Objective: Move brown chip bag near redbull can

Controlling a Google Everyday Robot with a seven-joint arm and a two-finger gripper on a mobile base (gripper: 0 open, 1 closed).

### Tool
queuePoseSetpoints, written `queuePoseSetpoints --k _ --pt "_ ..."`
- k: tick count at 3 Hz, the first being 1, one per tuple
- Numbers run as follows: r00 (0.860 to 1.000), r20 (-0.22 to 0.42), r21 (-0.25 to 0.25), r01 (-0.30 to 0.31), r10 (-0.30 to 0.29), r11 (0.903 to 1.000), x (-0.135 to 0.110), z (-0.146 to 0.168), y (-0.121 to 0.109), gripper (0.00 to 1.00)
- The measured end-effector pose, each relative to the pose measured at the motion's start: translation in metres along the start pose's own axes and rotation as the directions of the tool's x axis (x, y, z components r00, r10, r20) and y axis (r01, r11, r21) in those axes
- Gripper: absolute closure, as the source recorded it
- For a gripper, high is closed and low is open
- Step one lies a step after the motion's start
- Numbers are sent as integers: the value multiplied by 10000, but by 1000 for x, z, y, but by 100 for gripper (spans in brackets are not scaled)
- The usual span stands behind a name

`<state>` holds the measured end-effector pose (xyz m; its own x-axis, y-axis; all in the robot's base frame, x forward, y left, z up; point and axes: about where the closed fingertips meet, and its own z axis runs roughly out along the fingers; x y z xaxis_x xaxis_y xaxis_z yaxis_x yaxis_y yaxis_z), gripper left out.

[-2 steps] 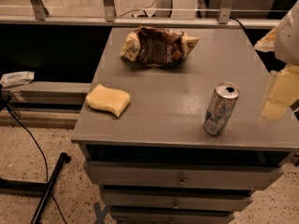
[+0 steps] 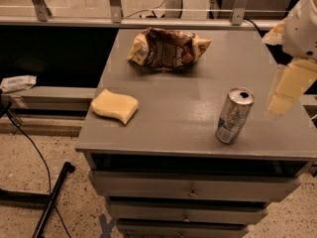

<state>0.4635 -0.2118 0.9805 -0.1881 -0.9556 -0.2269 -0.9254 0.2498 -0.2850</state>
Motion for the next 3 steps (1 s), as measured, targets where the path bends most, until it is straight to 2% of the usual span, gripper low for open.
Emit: queuePoseSetpoints --k 1,2,3 --pt "9970 179 435 748 -756 9963 -24 21 -66 0" --pt "9884 458 502 1428 -1451 9885 -61 42 -122 0" --pt "9750 942 944 1926 -2013 9767 -124 60 -182 0"
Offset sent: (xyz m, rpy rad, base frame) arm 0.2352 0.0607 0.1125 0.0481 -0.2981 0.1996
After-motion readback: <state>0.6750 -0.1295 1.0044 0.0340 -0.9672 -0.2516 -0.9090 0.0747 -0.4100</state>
